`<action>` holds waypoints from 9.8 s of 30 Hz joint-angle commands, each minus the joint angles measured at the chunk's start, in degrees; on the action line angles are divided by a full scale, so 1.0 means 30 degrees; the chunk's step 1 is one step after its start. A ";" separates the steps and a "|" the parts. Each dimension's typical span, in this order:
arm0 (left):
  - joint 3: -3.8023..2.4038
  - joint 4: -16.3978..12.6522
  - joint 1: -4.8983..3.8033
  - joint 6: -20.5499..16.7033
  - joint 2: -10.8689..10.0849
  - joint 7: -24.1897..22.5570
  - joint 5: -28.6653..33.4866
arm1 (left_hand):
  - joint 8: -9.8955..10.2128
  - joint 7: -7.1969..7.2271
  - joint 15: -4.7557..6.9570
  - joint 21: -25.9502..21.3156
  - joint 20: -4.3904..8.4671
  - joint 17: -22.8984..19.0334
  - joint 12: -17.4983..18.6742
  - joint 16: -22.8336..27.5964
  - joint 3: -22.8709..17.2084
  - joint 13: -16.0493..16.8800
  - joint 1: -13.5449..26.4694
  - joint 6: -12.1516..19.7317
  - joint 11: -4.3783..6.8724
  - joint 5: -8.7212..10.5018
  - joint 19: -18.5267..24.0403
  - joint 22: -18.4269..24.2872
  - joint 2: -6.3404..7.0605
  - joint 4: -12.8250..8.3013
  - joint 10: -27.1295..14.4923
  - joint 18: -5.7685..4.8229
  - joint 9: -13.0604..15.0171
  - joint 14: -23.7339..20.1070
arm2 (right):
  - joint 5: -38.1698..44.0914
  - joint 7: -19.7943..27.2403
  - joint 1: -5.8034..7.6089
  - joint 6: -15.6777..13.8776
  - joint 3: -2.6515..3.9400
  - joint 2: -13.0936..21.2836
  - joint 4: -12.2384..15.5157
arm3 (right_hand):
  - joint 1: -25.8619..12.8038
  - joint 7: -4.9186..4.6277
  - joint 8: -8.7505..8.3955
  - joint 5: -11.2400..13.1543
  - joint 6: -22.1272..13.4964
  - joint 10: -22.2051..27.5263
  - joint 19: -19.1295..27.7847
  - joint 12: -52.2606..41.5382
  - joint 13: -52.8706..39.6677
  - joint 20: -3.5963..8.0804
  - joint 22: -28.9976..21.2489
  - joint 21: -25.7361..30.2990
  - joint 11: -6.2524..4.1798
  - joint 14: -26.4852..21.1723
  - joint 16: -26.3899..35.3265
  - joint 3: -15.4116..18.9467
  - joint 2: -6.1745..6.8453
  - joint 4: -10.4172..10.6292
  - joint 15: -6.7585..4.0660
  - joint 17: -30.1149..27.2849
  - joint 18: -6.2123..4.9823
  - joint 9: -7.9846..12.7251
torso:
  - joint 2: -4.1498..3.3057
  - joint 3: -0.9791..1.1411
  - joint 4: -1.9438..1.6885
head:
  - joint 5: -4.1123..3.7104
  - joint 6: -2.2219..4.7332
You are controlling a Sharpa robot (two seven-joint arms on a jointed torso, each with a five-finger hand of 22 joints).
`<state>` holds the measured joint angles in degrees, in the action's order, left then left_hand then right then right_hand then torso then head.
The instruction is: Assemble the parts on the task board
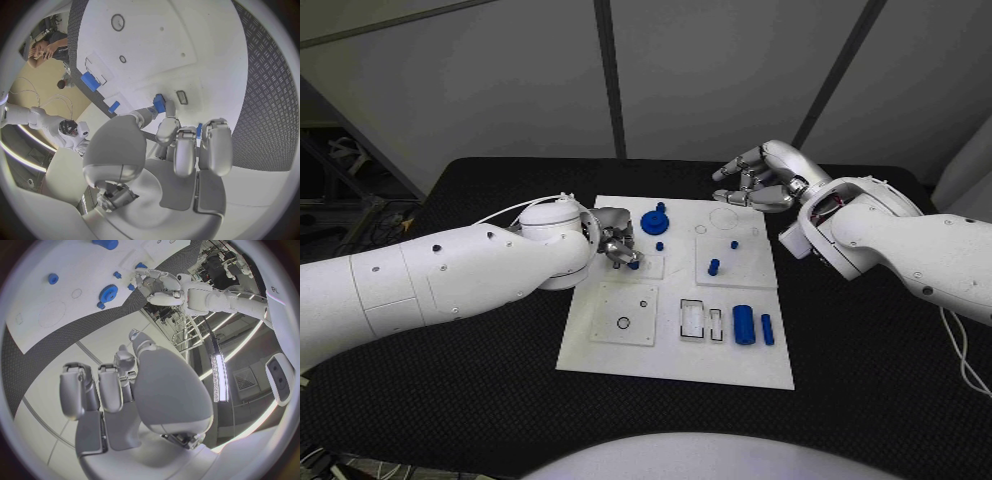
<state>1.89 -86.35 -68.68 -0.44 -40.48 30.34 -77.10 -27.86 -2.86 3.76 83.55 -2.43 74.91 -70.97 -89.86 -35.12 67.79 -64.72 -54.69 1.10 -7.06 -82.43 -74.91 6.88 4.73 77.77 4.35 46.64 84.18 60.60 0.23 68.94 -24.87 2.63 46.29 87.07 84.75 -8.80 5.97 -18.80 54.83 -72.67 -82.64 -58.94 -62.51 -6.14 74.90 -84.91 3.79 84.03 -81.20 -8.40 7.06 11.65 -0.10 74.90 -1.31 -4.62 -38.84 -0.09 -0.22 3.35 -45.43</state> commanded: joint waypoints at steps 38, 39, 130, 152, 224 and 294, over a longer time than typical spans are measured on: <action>0.0014 0.0317 0.0010 -0.0239 0.0185 0.0064 0.0352 | 0.0729 -0.0004 0.0093 0.0019 -0.0008 0.5029 -0.0091 -0.0047 0.4299 -0.0023 0.2521 -0.0719 -0.0028 0.0071 -0.0238 -0.1684 -0.0009 0.1704 0.0009 -0.0616 0.0053 0.1939 | 0.0068 0.0155 0.0034 0.0066 0.0012 0.0001 -0.0047 | -0.0326 -0.0036 -0.0011 -0.0017 0.0038 0.0201 0.0166 0.0358 0.0248 0.0057 0.1963 0.0169 -0.0030 0.0980 0.0230 0.0021 -0.0048 0.0251 -0.0125 0.1094 -0.0392 0.0035 | 0.0010 -0.0012 -0.0011 | -0.0076 -0.0014; 0.0014 0.0304 0.0010 -0.0275 0.0180 0.0065 0.0353 | 0.0751 -0.0011 0.0088 0.0018 -0.0012 0.5029 -0.0075 -0.0047 0.4554 -0.0043 0.2626 -0.0732 -0.0033 0.0076 -0.0241 -0.1689 -0.0010 0.1832 -0.0004 -0.0617 0.0059 0.1939 | 0.0068 0.0151 0.0034 0.0064 0.0012 0.0002 -0.0053 | -0.0326 -0.0036 -0.0011 -0.0017 0.0038 0.0201 0.0166 0.0358 0.0248 0.0057 0.1963 0.0169 -0.0030 0.0980 0.0230 0.0021 -0.0048 0.0251 -0.0125 0.1094 -0.0392 0.0035 | 0.0011 -0.0014 -0.0017 | -0.0079 -0.0014; -0.1673 0.8259 -0.1541 0.6381 0.3181 -0.0032 0.2787 | 0.2673 -0.0583 -0.0409 -0.0883 -0.0511 0.4898 0.0936 0.0053 1.0706 -0.1361 -0.0163 -0.0485 -0.0580 -0.0057 0.0516 -0.0850 -0.1775 0.3498 -0.1367 -0.0354 -0.1717 0.1881 | 0.0068 0.0018 0.0029 0.0385 0.0008 -0.0350 -0.0471 | -0.0312 -0.0031 -0.0035 -0.0120 0.0014 0.0216 0.0177 0.0384 0.0292 0.0063 0.1936 0.0195 -0.0042 0.0976 0.0277 -0.0038 -0.0116 0.0290 -0.0134 0.1057 -0.0398 0.0053 | 0.0004 0.0004 -0.0017 | 0.0119 -0.0051; -0.1669 0.8302 -0.1520 0.6073 0.3218 -0.0198 0.3997 | 0.2626 -0.0465 -0.0314 -0.0917 -0.0421 0.4911 0.1114 0.0042 1.0004 -0.1584 -0.2915 -0.0351 -0.0459 -0.0069 0.0517 -0.0936 -0.3271 0.2065 -0.1534 -0.0358 -0.1786 0.1886 | 0.0068 0.0006 0.0029 0.0453 0.0008 -0.0385 -0.0488 | -0.0298 -0.0030 -0.0036 -0.0137 0.0016 0.0208 0.0176 0.0374 0.0289 0.0065 0.1935 0.0197 -0.0044 0.0980 0.0273 -0.0053 -0.0127 0.0288 -0.0137 0.1064 -0.0399 0.0055 | 0.0003 -0.0008 -0.0015 | 0.0075 -0.0177; -0.1480 0.1031 -0.0242 0.3112 -0.1085 -0.0137 0.3511 | 0.1288 -0.0371 -0.0146 -0.0585 -0.0241 0.5029 0.1640 -0.0047 -0.0601 -0.2262 -0.1862 0.0118 -0.0285 -0.0072 0.0019 -0.1756 -0.1153 -0.1766 -0.1119 -0.0505 -0.0291 0.1939 | 0.0068 0.0077 0.0027 0.0555 0.0008 -0.0279 -0.0597 | -0.0292 -0.0032 -0.0039 -0.0157 0.0017 0.0195 0.0179 0.0357 0.0285 0.0068 0.1926 0.0206 -0.0044 0.0986 0.0274 -0.0065 -0.0128 0.0293 -0.0140 0.1069 -0.0401 0.0059 | -0.0014 -0.0004 -0.0004 | 0.0423 -0.0325; -0.1444 0.1466 -0.0057 0.4555 -0.0723 -0.0071 0.3639 | 0.0935 0.0282 0.0239 -0.0116 0.0082 0.5029 0.1053 -0.0047 -0.0206 -0.1632 0.1155 -0.1141 0.0220 -0.0483 -0.0541 -0.2431 0.0565 -0.1057 -0.0137 -0.0680 -0.0202 0.1939 | -0.0015 0.0151 0.0025 0.0769 0.0006 -0.0252 -0.0674 | -0.0308 -0.0033 -0.0046 -0.0159 0.0018 0.0212 0.0174 0.0386 0.0327 0.0072 0.1923 0.0214 -0.0043 0.0985 0.0307 -0.0072 -0.0122 0.0317 -0.0140 0.1039 -0.0401 0.0066 | 0.0003 0.0008 0.0004 | 0.0265 -0.0569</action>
<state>-2.56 -82.02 -68.97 11.98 -42.83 29.97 -66.63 -25.15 -1.93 4.12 82.89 -2.47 74.91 -67.66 -89.86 -35.95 62.86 -61.75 -57.65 1.82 -8.85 -83.85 -74.91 8.54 1.49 77.46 4.34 46.11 83.84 60.59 0.25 68.91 -22.83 2.60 45.49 84.93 84.21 -8.80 5.96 -18.97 54.83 -72.46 -82.51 -58.05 -61.61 -6.01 74.90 -84.47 3.59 84.03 -80.66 -8.57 7.00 12.42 -0.10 74.90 -2.21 -4.49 -38.88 -0.05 -0.22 4.14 -47.12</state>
